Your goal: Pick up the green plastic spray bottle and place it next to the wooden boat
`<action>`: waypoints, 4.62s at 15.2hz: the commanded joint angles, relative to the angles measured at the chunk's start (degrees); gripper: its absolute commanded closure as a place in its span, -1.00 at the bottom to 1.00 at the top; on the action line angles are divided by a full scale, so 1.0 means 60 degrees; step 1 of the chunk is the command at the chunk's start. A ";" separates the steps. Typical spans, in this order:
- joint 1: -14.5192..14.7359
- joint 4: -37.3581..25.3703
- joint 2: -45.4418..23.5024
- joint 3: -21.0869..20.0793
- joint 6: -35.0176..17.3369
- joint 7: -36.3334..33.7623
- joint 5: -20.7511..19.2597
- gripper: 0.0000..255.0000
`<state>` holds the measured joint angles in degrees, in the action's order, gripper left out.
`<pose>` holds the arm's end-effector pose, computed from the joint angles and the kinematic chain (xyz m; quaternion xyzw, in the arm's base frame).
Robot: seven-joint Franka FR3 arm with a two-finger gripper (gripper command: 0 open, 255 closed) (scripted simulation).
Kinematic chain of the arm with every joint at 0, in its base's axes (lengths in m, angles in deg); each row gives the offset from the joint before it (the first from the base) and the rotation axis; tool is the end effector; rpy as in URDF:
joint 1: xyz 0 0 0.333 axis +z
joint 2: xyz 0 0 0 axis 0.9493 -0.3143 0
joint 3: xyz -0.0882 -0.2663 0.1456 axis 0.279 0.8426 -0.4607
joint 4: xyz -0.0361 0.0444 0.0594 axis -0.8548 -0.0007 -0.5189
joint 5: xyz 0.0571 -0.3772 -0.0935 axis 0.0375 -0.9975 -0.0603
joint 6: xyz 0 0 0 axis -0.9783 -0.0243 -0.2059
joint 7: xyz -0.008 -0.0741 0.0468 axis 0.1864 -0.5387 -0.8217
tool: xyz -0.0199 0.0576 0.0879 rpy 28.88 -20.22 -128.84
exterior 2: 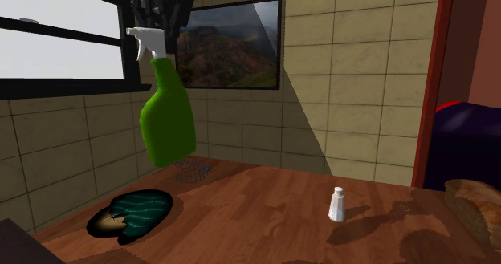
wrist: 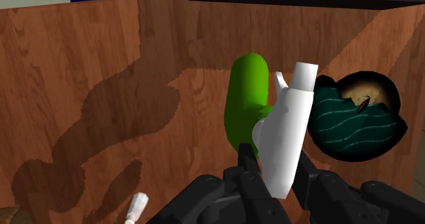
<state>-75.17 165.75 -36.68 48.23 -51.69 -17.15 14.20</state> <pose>0.4020 -0.1332 0.5370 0.9999 0.0074 0.0142 0.0005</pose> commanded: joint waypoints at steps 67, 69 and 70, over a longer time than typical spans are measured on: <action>0.2283 0.5411 -0.0197 -0.6090 -0.5674 -0.5939 0.3155 1.00; 0.2244 0.5504 -0.0479 -0.6167 -0.6047 -0.5974 0.3135 1.00; 0.2221 0.5547 -0.0626 -0.6206 -0.6235 -0.5994 0.3120 1.00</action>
<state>-61.73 198.82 -39.61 11.23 -88.01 -52.98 32.99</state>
